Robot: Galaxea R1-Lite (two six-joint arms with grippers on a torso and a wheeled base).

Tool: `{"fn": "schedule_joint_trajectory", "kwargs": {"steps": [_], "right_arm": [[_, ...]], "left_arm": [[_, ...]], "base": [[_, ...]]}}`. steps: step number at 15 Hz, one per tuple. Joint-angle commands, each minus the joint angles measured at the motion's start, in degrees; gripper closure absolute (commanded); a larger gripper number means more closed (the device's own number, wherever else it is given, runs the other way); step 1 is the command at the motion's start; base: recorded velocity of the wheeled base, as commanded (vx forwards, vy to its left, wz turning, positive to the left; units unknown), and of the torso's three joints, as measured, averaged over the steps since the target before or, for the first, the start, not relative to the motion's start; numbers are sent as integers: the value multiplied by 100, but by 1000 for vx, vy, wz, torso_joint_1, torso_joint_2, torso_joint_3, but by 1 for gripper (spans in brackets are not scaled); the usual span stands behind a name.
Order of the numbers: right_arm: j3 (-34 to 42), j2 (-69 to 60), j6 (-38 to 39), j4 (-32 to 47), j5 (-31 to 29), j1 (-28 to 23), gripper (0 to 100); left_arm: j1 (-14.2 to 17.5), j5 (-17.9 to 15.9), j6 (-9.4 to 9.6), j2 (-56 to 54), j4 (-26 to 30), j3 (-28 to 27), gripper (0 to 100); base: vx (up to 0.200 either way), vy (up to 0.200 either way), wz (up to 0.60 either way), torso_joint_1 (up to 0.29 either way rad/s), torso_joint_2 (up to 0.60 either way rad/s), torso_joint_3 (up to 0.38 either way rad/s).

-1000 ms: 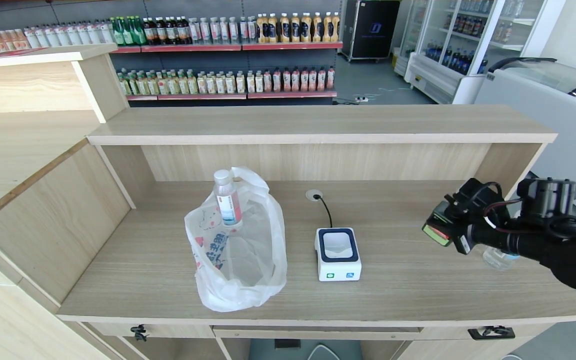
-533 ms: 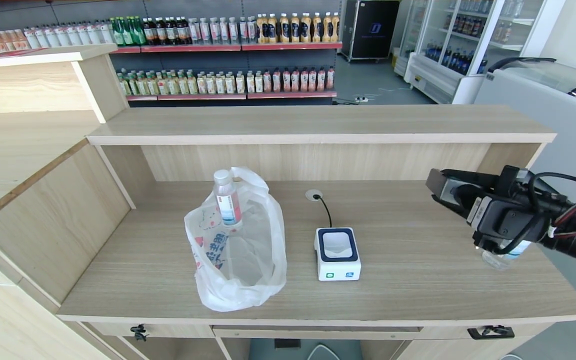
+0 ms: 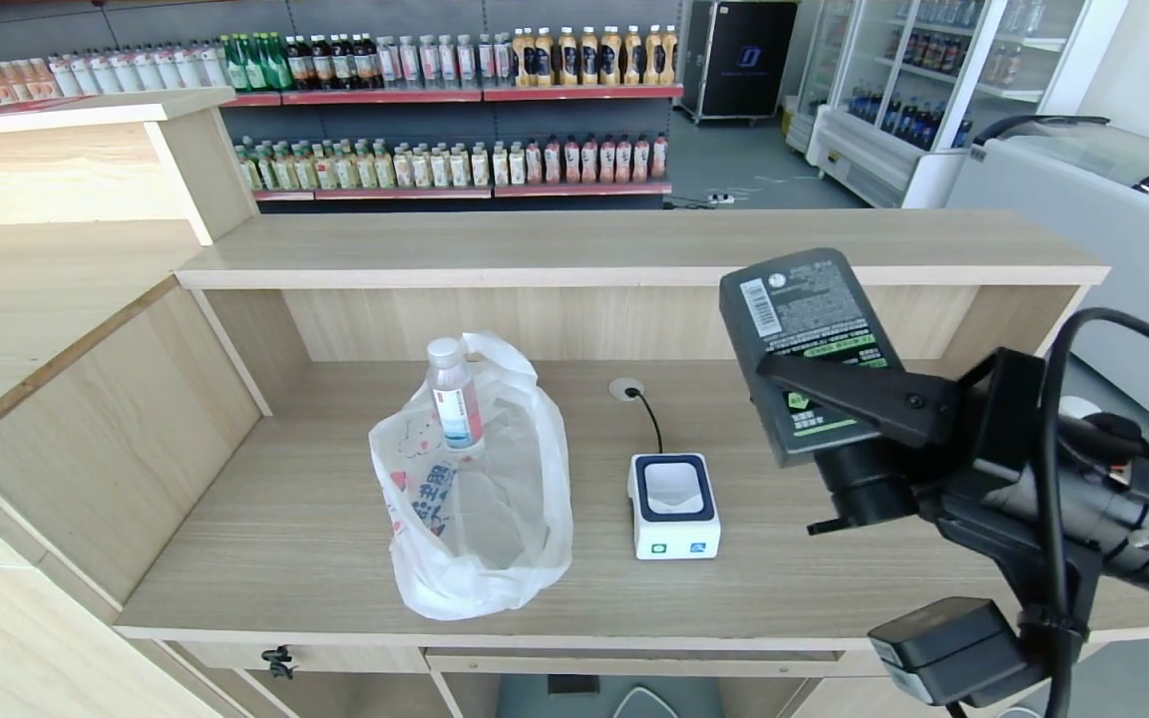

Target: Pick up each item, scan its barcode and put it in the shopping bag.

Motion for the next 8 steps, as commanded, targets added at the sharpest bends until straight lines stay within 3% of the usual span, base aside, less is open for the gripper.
{"fn": "schedule_joint_trajectory", "kwargs": {"steps": [1, 4, 8], "right_arm": [[2, 42, -149, -422, -7, 476, 100], [20, 121, -184, -686, 10, 669, 100], [37, 183, -861, -624, 1, 1654, 100]], "left_arm": [[2, 2, -1, -2, 0, 0, 0], [2, 2, -1, -2, 0, 0, 0], [2, 2, -1, -2, 0, 0, 0]], "base": [[0, 0, 0, 0, 0, 0], [0, 0, 0, 0, 0, 0], [0, 0, 0, 0, 0, 0]]}}
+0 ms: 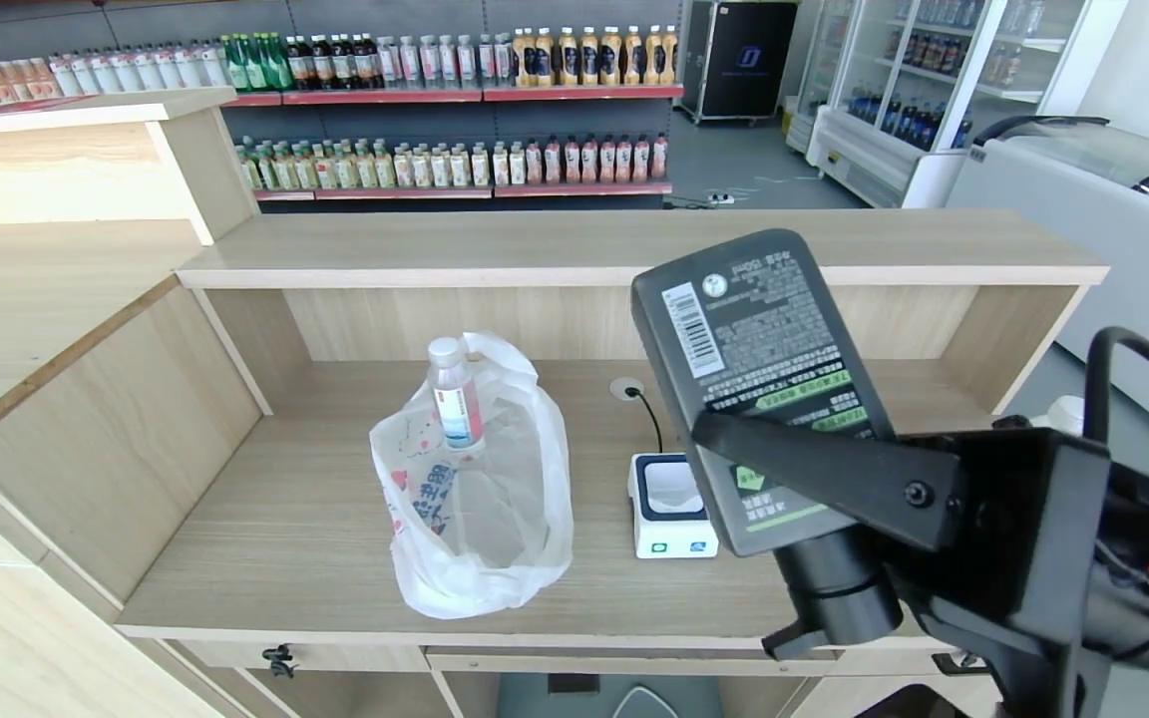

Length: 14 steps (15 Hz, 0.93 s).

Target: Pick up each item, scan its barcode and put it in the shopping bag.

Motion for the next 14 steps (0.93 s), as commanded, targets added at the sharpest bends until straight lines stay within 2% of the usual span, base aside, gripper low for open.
{"fn": "schedule_joint_trajectory", "kwargs": {"steps": [1, 2, 6, 14], "right_arm": [[34, -29, -173, 51, -12, 470, 100], [43, -152, -287, 280, -12, 663, 100], [17, -547, -551, 930, 5, 655, 100], [-1, -873, -551, 1071, 14, 655, 100]], "left_arm": [[2, 2, -1, -2, 2, 0, 0], [2, 2, -1, -2, 2, 0, 0], [2, 2, -1, -2, 2, 0, 0], [2, 2, 8, 6, 2, 0, 0]], "base": [[0, 0, 0, 0, 0, 0], [0, 0, 0, 0, 0, 0], [0, 0, 0, 0, 0, 0], [0, 0, 0, 0, 0, 0]]}}
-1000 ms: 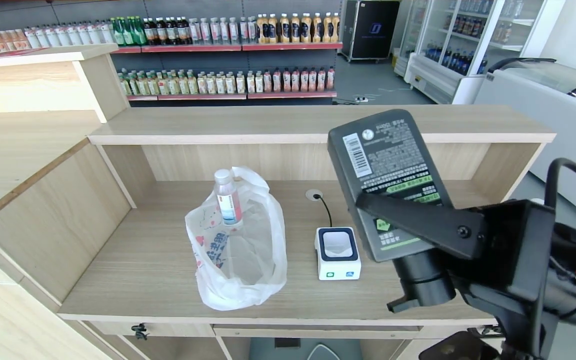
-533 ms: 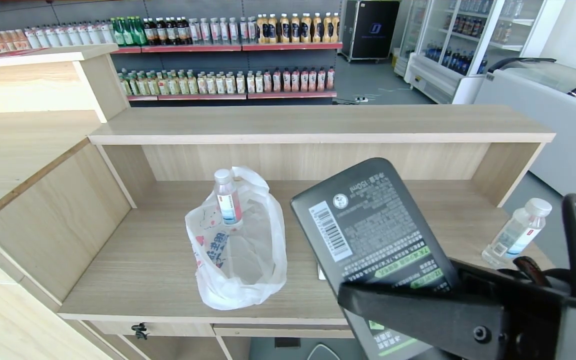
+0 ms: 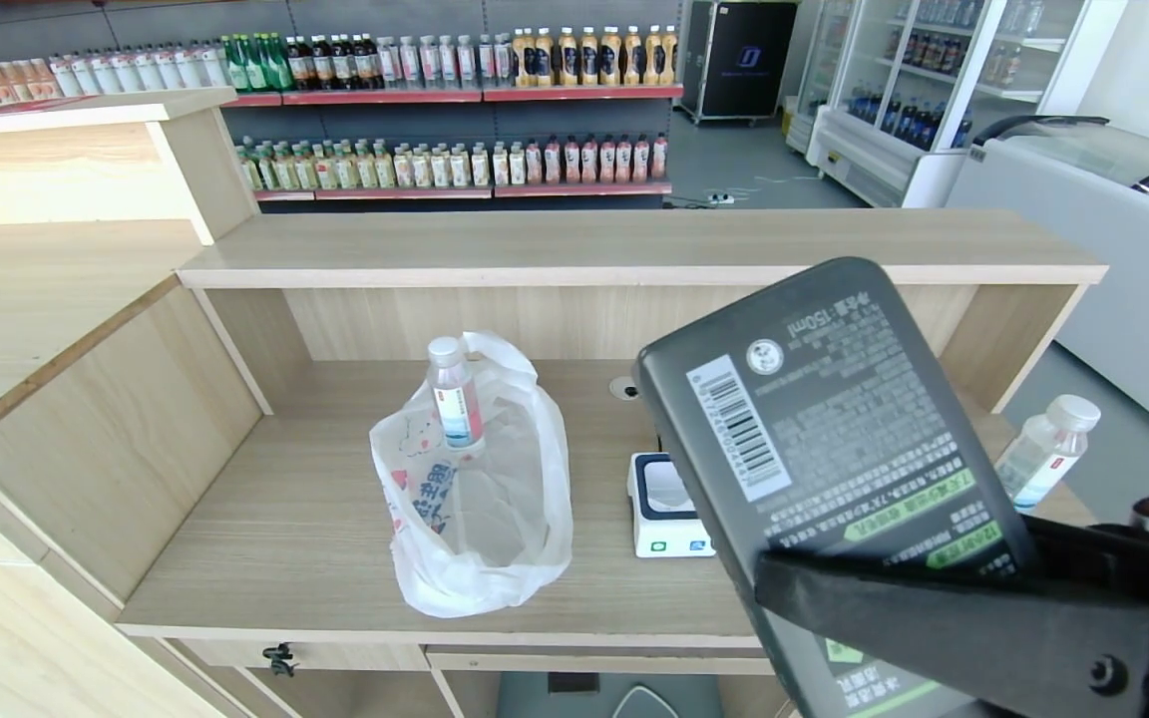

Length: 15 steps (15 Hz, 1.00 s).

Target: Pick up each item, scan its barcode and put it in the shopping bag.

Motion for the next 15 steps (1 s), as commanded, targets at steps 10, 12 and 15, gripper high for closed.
{"fn": "schedule_joint_trajectory", "kwargs": {"steps": [10, 12, 15], "right_arm": [[17, -438, -15, 583, 21, -25, 100], [17, -482, -6, 592, 21, -43, 100], [17, -517, 11, 609, 21, -69, 100]], "left_arm": [[2, 2, 5, -2, 0, 0, 0], [2, 2, -3, -2, 0, 0, 0], [2, 2, -3, -2, 0, 0, 0]], "base": [[0, 0, 0, 0, 0, 0], [0, 0, 0, 0, 0, 0], [0, 0, 0, 0, 0, 0]]}}
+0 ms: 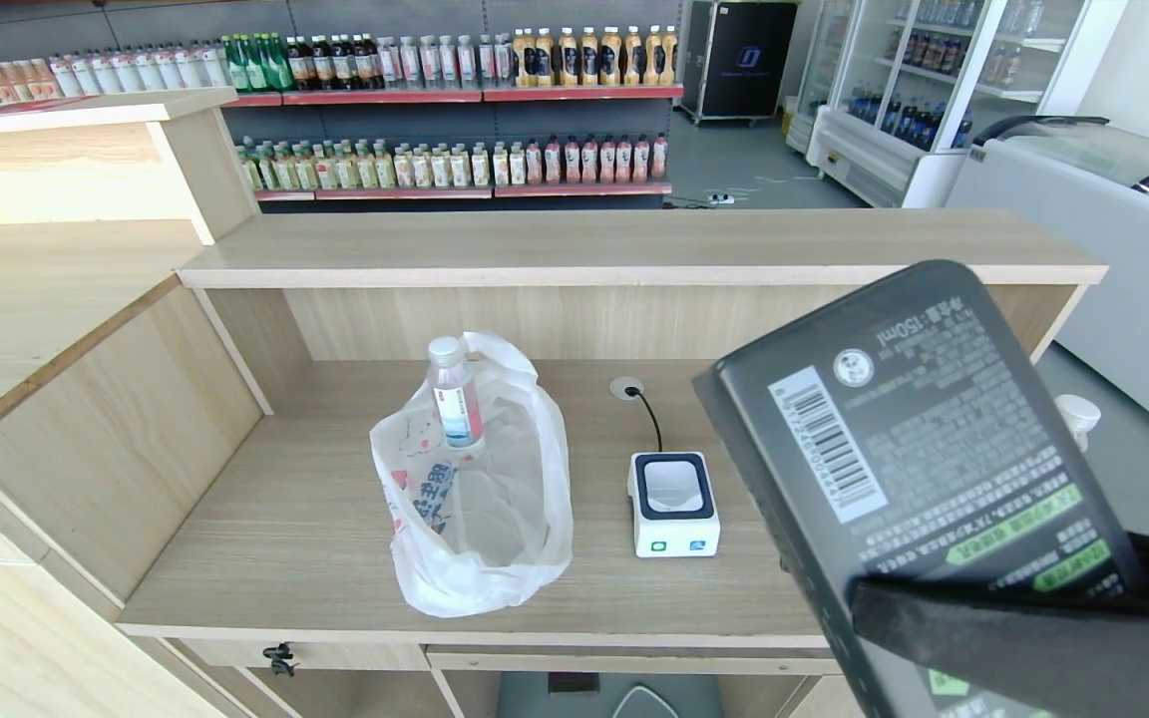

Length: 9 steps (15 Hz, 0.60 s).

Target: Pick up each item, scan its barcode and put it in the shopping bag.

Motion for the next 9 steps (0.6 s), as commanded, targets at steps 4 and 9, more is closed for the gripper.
{"fn": "schedule_joint_trajectory", "kwargs": {"steps": [4, 9], "right_arm": [[-58, -56, 576, 83, -4, -195, 100], [-524, -294, 4100, 751, -2201, -1382, 100]], "left_arm": [[2, 2, -3, 6, 2, 0, 0], [2, 2, -3, 6, 2, 0, 0]], "base": [[0, 0, 0, 0, 0, 0], [0, 0, 0, 0, 0, 0]]}}
